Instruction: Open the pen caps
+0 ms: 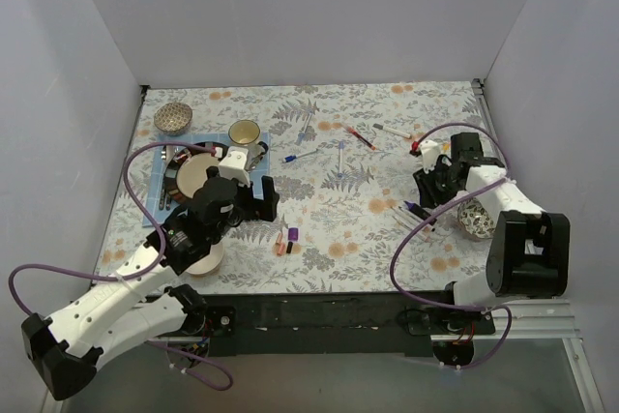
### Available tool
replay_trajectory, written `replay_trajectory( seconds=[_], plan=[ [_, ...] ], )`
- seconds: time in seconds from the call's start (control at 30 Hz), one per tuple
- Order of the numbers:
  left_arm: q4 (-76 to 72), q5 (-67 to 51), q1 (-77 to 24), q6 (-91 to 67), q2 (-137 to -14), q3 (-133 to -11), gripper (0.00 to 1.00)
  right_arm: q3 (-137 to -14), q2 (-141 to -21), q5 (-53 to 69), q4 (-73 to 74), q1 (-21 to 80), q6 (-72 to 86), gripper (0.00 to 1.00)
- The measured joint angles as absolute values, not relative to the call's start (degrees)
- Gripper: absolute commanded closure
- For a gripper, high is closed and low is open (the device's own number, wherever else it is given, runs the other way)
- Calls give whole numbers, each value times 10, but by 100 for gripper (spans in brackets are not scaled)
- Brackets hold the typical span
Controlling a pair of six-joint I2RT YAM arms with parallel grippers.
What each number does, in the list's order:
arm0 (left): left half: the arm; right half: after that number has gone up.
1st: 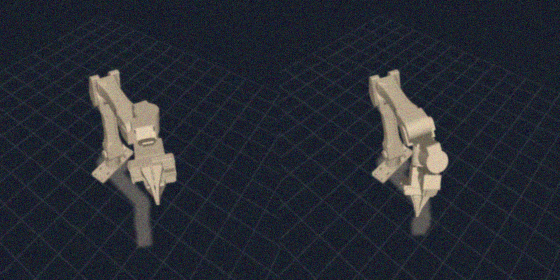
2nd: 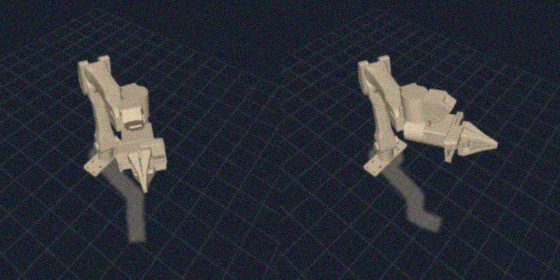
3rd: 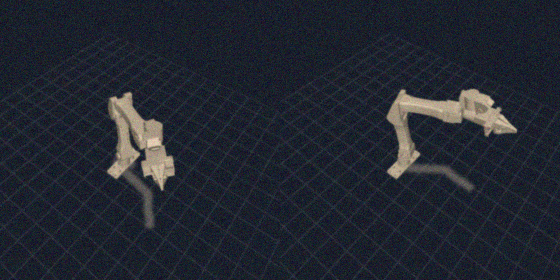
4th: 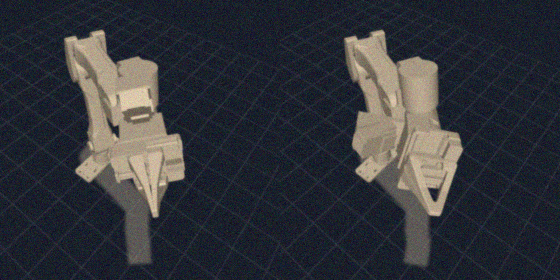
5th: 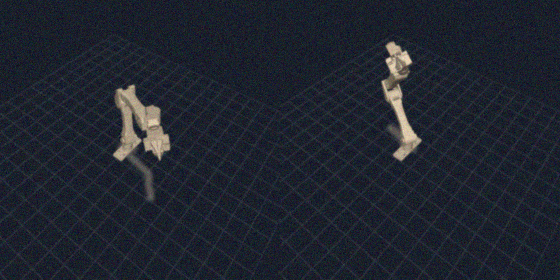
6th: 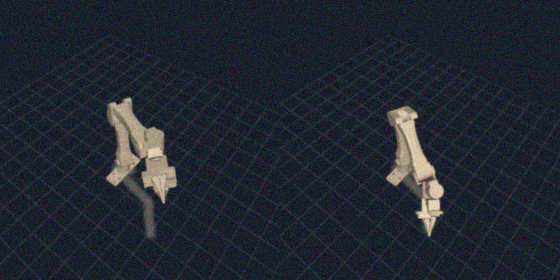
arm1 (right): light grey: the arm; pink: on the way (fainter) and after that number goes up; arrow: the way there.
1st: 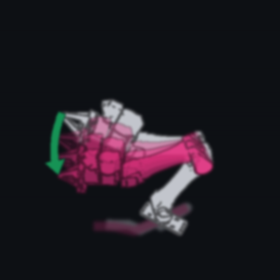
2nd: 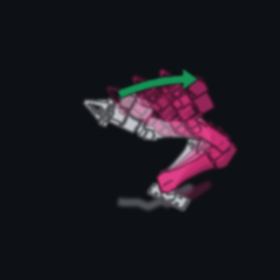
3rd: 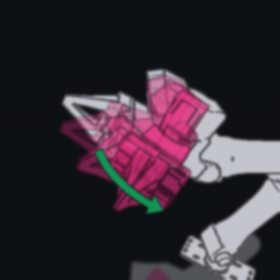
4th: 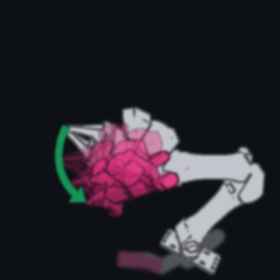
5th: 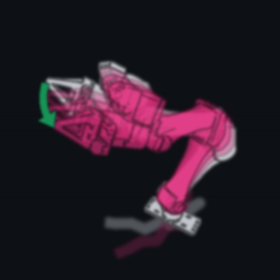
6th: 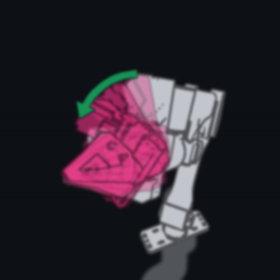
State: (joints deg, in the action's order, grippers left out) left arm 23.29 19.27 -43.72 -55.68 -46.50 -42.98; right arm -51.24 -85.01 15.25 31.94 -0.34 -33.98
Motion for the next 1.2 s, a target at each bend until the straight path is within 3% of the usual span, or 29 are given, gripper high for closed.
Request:
replay_trajectory(
  seconds=[0.27, 0.53, 1.2],
  plan=[
    [232, 193, -437, -557, -435, -426, 2, -572, -827, 164, 282, -39, -270, 43],
    [222, 192, -437, -557, -411, -420, 2, -712, -996, 131, 276, -80, -146, 41],
    [222, 187, -436, -553, -409, -417, 2, -715, -1079, 95, 286, -79, -89, 43]
  ],
)
